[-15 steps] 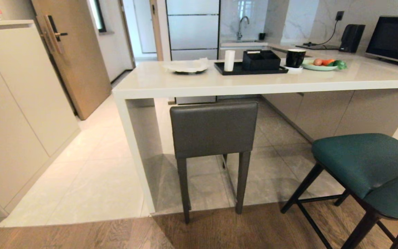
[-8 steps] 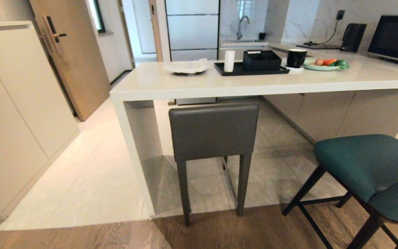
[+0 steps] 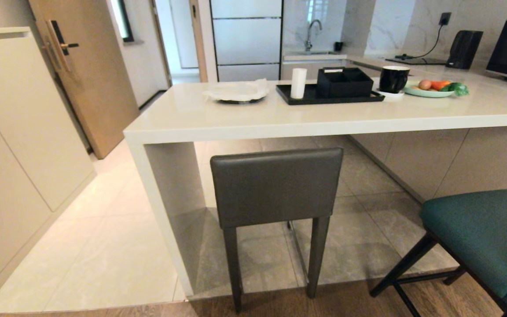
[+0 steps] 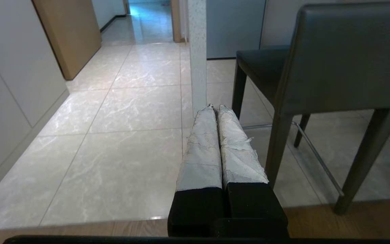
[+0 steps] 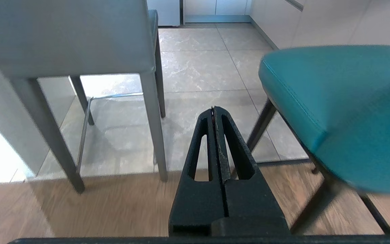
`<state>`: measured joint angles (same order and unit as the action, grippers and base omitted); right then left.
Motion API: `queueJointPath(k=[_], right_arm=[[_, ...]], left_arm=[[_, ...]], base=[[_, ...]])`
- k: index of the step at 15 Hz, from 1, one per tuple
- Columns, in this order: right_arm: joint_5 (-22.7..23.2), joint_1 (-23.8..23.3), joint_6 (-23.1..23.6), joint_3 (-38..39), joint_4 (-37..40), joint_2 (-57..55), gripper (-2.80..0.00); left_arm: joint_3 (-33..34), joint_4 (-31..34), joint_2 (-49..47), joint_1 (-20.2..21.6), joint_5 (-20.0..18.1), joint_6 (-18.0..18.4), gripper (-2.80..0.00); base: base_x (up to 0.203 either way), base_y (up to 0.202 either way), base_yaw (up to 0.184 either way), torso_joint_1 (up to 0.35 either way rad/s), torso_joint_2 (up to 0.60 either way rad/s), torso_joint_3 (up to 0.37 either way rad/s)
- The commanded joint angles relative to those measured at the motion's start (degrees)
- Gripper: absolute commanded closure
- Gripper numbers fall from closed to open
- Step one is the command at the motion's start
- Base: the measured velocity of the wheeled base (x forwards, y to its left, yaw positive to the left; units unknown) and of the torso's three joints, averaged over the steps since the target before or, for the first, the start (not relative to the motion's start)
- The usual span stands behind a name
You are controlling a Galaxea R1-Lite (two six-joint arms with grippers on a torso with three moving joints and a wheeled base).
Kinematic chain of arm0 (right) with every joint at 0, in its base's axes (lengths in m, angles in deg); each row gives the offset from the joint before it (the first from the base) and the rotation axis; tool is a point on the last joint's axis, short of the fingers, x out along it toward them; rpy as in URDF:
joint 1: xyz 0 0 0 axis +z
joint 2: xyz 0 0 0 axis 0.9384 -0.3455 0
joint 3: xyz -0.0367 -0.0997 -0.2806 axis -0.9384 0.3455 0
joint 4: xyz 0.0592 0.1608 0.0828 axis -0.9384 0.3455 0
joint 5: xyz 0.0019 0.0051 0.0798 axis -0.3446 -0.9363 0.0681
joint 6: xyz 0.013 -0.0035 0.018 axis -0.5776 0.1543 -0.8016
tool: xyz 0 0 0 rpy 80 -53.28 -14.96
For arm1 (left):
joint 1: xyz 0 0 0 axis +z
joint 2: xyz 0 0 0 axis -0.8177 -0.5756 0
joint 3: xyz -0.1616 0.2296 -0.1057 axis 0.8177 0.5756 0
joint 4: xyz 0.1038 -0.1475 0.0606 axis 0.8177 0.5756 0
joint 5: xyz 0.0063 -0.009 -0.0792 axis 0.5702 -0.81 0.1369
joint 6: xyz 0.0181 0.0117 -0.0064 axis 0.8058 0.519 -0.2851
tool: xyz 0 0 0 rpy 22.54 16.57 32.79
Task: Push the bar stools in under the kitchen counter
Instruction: Pull the gray chair out from under the dining table
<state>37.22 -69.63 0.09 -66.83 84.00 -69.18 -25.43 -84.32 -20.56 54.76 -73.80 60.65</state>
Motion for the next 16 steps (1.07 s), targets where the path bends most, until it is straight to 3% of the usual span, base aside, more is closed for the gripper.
queueJointPath(k=[1, 10, 16], right_arm=[[0.0, 0.0, 0.1, 0.2, 0.0, -0.1, 0.00], [0.0, 0.0, 0.1, 0.2, 0.0, -0.1, 0.00], [0.0, 0.0, -0.1, 0.2, 0.0, -0.1, 0.00]], left_arm=[[2.3, -0.1, -0.1, 0.0, 0.0, 0.0, 0.00], [2.3, 0.0, -0.1, 0.0, 0.0, -0.4, 0.00], [2.3, 0.0, -0.1, 0.0, 0.0, -0.5, 0.00]], base=[[0.193, 0.000, 0.002, 0.006, 0.00, -0.001], [0.183, 0.000, 0.002, 0.006, 0.00, 0.001], [0.000, 0.000, 0.000, -0.115, 0.30, 0.188]])
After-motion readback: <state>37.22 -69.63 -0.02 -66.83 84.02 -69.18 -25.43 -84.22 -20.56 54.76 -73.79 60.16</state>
